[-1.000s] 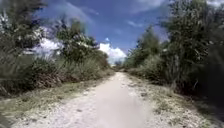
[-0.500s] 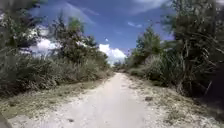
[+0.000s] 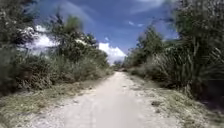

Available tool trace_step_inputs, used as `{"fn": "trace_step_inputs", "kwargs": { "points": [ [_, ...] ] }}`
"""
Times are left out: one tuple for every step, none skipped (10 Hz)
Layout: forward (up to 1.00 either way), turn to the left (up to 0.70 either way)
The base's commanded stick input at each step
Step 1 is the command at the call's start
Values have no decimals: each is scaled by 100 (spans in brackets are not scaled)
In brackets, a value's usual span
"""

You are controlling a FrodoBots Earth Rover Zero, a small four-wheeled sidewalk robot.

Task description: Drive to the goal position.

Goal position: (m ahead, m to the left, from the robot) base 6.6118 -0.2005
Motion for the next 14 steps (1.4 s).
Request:
{"fn": "trace_step_inputs", "kwargs": {
  "points": [
    [50,0],
    [50,0],
    [50,0],
    [50,0],
    [50,0],
    [50,0],
    [50,0],
    [50,0],
    [50,0],
    [50,0],
    [50,0],
    [50,0],
    [50,0],
    [50,0]
  ]
}}
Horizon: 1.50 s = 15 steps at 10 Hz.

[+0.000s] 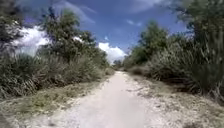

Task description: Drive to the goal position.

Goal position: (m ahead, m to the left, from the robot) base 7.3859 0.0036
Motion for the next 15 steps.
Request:
{"fn": "trace_step_inputs", "kwargs": {
  "points": [
    [50,0],
    [50,0],
    [50,0],
    [50,0],
    [50,0],
    [50,0],
    [50,0],
    [50,0],
    [50,0],
    [50,0],
    [50,0],
    [50,0],
    [50,0],
    [50,0],
    [50,0]
  ]
}}
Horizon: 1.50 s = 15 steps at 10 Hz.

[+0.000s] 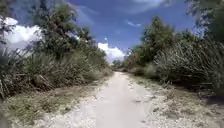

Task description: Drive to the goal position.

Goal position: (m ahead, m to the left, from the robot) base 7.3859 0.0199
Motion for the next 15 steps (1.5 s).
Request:
{"fn": "trace_step_inputs", "kwargs": {
  "points": [
    [50,0],
    [50,0],
    [50,0],
    [50,0],
    [50,0],
    [50,0],
    [50,0],
    [50,0],
    [50,0],
    [50,0],
    [50,0],
    [50,0],
    [50,0],
    [50,0],
    [50,0]
  ]
}}
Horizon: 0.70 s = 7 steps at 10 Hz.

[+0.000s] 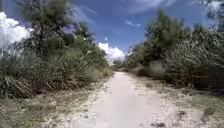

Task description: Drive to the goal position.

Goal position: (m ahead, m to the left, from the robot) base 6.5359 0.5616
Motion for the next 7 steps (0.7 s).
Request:
{"fn": "trace_step_inputs", "kwargs": {
  "points": [
    [50,0],
    [50,0],
    [50,0],
    [50,0],
    [50,0],
    [50,0],
    [50,0]
  ]
}}
